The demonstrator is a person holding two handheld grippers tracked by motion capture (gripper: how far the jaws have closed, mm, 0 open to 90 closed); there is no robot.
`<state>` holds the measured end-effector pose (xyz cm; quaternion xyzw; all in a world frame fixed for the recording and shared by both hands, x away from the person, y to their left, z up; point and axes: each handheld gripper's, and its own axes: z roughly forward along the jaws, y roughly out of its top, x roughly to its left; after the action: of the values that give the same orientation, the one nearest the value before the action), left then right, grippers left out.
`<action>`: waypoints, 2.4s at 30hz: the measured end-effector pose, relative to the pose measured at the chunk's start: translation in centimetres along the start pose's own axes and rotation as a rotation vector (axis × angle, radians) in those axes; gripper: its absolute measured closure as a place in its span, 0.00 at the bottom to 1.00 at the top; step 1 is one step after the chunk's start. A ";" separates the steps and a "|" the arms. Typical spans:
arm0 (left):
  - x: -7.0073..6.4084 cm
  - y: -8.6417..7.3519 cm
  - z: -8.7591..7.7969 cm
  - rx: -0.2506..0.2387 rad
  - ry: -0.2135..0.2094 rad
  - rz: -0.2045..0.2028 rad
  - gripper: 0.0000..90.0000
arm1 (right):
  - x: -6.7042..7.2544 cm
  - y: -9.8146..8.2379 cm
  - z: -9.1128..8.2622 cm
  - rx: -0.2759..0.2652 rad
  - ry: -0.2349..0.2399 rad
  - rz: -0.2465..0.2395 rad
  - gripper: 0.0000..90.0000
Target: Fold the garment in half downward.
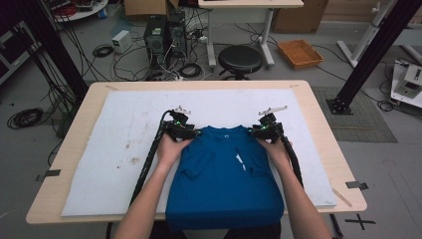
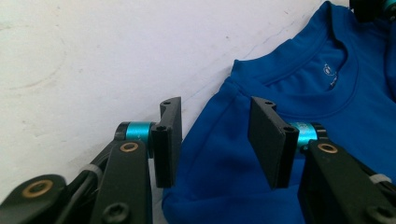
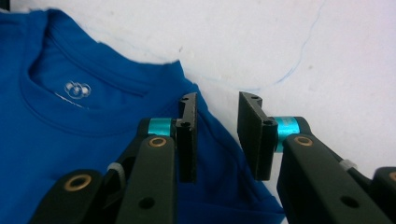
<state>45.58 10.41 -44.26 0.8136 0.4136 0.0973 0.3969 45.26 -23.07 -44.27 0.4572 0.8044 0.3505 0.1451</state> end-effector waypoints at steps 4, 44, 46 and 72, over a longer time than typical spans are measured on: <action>-0.3 0.0 0.1 0.016 0.030 0.020 0.66 | 0.3 0.0 0.1 0.010 -0.021 -0.019 0.82; -5.7 -3.3 -9.4 -0.217 -0.124 0.242 0.97 | 3.3 -4.8 -10.0 -0.294 0.115 -0.051 0.99; -6.4 -4.4 -10.0 -0.217 -0.142 0.259 0.97 | 3.9 -6.0 -10.6 -0.305 0.121 -0.057 0.99; -13.7 -13.9 -13.1 -0.085 -0.198 0.528 0.93 | 10.9 -16.5 -16.3 -0.170 0.112 -0.245 0.98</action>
<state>22.14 12.32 -43.27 0.8814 0.1422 0.1347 0.4298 19.94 -26.52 -43.23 0.3216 0.8283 0.4220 0.1798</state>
